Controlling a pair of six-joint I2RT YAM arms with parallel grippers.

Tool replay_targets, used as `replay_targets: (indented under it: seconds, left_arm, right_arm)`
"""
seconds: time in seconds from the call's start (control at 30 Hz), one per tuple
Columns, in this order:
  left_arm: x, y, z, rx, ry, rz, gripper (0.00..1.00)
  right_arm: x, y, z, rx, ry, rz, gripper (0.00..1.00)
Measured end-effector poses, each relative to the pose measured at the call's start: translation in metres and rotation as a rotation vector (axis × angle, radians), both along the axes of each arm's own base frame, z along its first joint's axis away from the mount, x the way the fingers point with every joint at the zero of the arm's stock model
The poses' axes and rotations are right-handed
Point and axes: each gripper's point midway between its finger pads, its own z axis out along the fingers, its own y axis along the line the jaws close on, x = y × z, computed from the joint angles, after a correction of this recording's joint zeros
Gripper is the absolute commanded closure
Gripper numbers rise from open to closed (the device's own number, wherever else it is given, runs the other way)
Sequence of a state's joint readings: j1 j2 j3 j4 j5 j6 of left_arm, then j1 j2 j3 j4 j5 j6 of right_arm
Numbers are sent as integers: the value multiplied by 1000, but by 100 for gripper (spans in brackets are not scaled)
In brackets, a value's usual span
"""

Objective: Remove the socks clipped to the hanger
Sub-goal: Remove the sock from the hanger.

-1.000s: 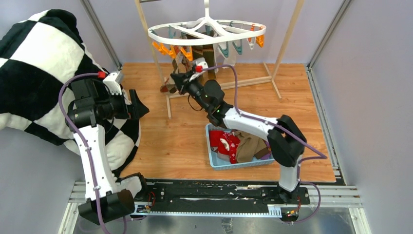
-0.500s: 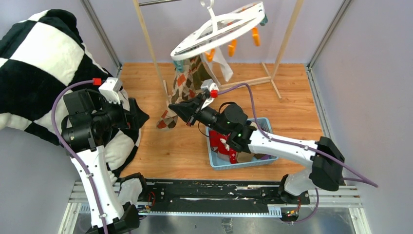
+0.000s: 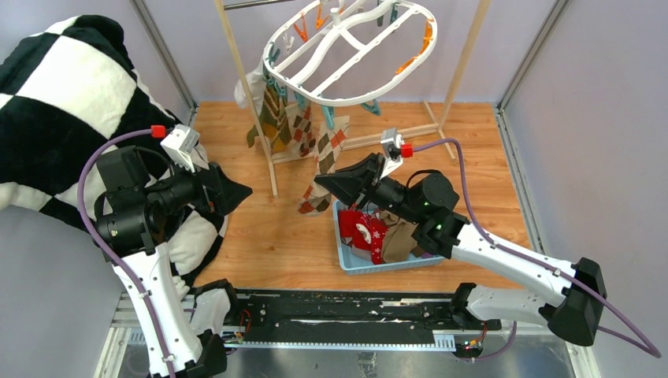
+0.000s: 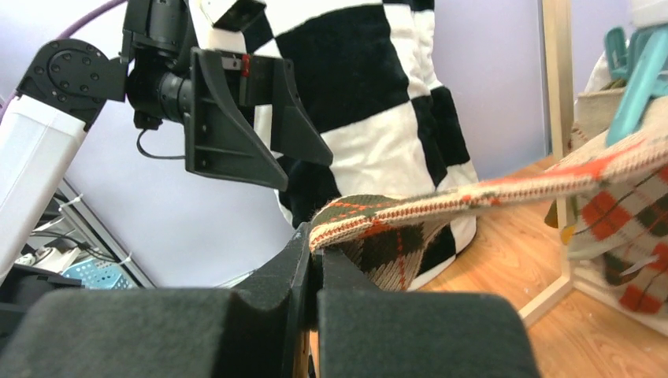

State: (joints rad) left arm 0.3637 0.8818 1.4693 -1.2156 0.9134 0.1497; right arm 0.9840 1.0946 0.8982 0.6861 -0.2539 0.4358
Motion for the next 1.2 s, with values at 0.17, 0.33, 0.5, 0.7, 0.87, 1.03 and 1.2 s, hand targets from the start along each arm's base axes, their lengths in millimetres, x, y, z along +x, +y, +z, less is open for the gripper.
replay_targets:
  seconds: [0.17, 0.33, 0.5, 0.7, 0.87, 1.03, 1.2]
  left_arm:
    - [-7, -17, 10, -63, -31, -114, 0]
    - [-15, -32, 17, -117, -70, -238, 0]
    - [-27, -53, 5, -142, -74, -404, 0]
    - [-29, -74, -17, -155, -4, -577, 0]
    - [-23, -87, -30, -162, 52, -671, 0]
    - [-32, -102, -36, -159, 64, -778, 0]
    - [-35, -112, -45, -160, 93, -843, 0]
  right_arm:
    - [0, 7, -21, -48, 55, 38, 100]
    - [-1, 22, -46, -106, 106, 99, 100]
    - [-5, 28, -52, -108, 143, 151, 100]
    - [-11, 34, -47, -71, 166, 213, 100]
    - [-7, 35, -46, -42, 206, 244, 100]
    - [-2, 40, -42, -6, 240, 265, 100]
    - [4, 55, -43, 35, 291, 316, 100]
